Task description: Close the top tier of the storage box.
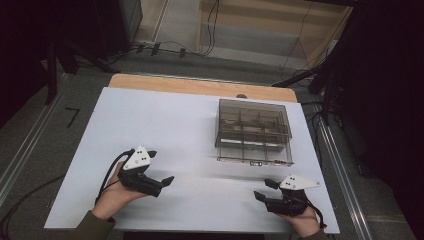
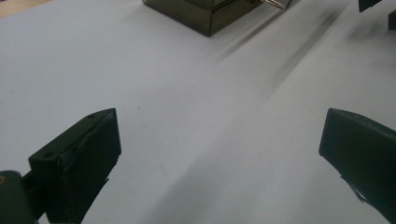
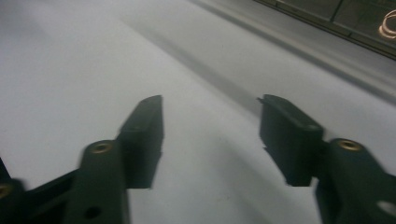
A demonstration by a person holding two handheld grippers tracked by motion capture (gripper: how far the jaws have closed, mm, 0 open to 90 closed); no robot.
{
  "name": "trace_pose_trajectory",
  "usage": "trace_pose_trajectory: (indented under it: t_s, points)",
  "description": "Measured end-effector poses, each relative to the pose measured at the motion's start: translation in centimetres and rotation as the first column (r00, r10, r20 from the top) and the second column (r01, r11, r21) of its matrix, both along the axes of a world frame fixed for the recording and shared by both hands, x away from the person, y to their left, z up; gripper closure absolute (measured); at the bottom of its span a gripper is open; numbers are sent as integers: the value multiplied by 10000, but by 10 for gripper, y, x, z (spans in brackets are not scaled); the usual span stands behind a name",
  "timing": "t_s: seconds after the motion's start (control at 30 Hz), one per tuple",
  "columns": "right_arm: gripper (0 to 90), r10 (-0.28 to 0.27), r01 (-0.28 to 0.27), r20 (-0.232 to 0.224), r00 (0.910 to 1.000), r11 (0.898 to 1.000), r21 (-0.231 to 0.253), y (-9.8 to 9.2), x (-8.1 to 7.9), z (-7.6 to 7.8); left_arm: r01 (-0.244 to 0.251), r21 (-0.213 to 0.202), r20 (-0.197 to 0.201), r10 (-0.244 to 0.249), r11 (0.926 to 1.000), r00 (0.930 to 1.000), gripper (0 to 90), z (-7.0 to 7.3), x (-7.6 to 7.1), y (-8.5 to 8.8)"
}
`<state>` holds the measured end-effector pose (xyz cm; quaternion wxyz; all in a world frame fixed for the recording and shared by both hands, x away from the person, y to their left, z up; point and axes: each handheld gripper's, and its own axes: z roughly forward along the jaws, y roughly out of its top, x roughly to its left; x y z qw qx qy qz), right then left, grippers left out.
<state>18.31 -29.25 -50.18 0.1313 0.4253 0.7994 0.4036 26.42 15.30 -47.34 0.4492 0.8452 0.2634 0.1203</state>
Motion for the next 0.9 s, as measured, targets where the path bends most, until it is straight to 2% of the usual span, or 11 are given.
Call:
trace_pose_trajectory:
  t_s: [0.17,0.3,0.43,0.57,0.73,0.9]
  points:
    - [730,27,-26,-67,10000,9999,113,-3,1,3,-38,-73,-140,37,10000,9999,0,-8,-9,8]
    - [863,83,-82,-24,10000,9999,139,-5,3,6,-60,-54,-227,59,10000,9997,0,-13,-15,13]
    - [877,46,-47,111,9999,9999,90,-8,6,10,-88,-82,-286,85,9999,9996,0,-18,-20,19]
    - [877,-71,66,219,9997,9997,251,-11,8,14,-62,-56,-418,59,10000,9991,0,-23,-24,21]
    - [877,-247,229,346,9991,9984,514,-15,15,20,-87,-111,-558,80,9999,9984,0,-26,-27,23]
    - [877,-334,315,404,9986,9984,469,-15,22,26,-152,-155,-622,142,9998,9980,0,-27,-29,24]
